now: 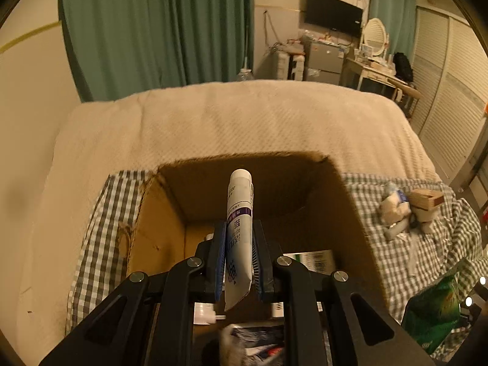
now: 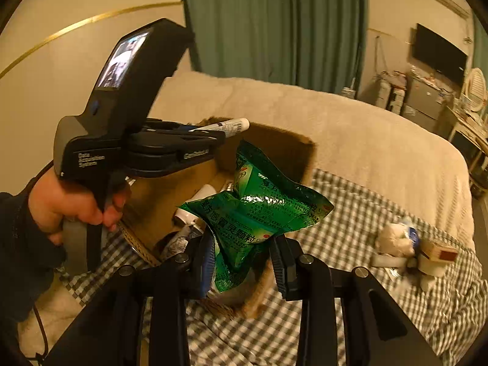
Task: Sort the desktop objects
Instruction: 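Carry BOP tube and snack bag over the cardboard box and release both, then reach left tool to white comb while right tool grasps white figurine, then grasp white comb with left tool while right tool lifts figurine, then drop comb and figurine into the cardboard box with both tools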
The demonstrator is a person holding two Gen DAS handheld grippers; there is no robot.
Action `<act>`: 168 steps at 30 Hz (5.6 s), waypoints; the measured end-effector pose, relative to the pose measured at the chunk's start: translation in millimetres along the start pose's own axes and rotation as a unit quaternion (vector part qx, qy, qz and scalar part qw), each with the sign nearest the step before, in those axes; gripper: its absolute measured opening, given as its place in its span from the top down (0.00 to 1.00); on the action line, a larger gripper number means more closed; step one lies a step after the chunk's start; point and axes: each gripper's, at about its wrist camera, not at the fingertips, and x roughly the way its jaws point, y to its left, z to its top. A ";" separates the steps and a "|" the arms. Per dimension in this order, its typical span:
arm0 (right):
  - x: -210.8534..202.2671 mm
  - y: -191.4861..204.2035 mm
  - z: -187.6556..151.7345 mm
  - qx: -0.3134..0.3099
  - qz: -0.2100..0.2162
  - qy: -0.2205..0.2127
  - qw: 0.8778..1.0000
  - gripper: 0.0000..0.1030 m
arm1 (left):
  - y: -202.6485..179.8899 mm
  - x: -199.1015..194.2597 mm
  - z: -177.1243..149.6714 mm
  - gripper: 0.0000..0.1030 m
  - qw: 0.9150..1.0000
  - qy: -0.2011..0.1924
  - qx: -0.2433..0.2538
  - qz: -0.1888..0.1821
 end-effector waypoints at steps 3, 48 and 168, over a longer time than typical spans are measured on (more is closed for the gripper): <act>17.9 0.3 -0.4 -0.005 0.012 0.011 1.000 0.70 | 5.5 14.4 -6.8 0.85 1.000 0.013 -0.006 0.003; -143.7 -228.4 -136.2 0.164 -0.192 -0.034 0.967 0.23 | -243.7 4.6 -37.2 0.07 0.995 0.023 0.082 -0.057; -25.5 -53.9 -29.9 0.129 0.037 0.064 0.989 0.59 | -52.6 -68.5 21.3 0.86 0.997 -0.044 0.056 -0.038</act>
